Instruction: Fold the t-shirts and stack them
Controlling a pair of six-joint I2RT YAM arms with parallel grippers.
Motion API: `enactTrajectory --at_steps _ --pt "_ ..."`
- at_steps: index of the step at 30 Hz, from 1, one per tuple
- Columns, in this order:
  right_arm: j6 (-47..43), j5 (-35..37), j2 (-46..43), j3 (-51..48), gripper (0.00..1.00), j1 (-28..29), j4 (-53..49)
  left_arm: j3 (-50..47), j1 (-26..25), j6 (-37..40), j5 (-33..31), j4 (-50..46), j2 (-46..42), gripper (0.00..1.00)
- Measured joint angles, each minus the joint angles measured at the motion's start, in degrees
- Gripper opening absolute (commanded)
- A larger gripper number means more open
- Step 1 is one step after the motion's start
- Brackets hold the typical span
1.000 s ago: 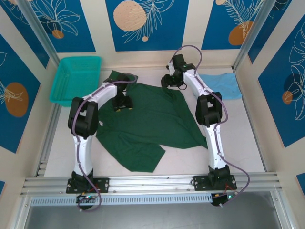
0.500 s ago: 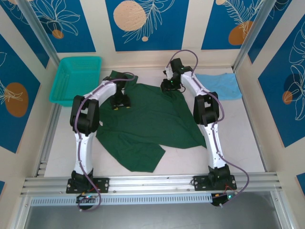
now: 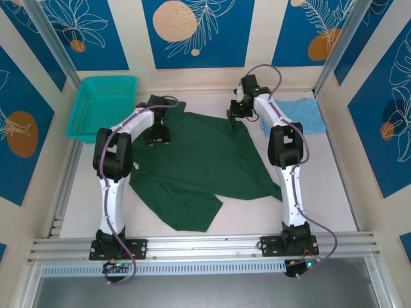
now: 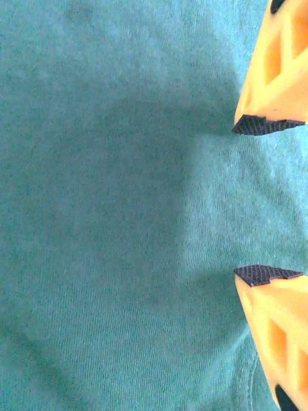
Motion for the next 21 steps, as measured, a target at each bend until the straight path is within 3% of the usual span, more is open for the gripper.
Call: enactTrajectory --at_steps 8,11,16,17,20,21 --pt "8.41 3.06 -2.49 -0.11 0.06 -7.48 1.84 0.00 0.70 0.00 -2.71 0.20 0.17 0.57" --pt "11.21 4.28 -2.49 -0.20 0.12 -8.96 1.51 0.00 0.85 0.00 -3.61 0.20 0.79 0.57" --pt "16.02 6.86 -2.49 -0.20 0.13 -10.51 -0.50 0.04 0.87 0.00 -4.07 0.20 1.20 0.57" --pt "17.03 7.28 -2.49 -0.20 0.16 -10.73 -1.07 0.15 0.87 0.00 -4.07 0.15 1.29 0.57" --pt "19.15 8.09 -2.49 -0.17 0.46 -11.63 -2.27 1.36 0.96 0.02 -4.07 -0.09 1.84 0.58" --pt "19.50 8.63 -2.49 0.35 0.50 -12.07 -3.19 1.92 1.01 0.04 -4.04 -0.17 2.08 0.60"
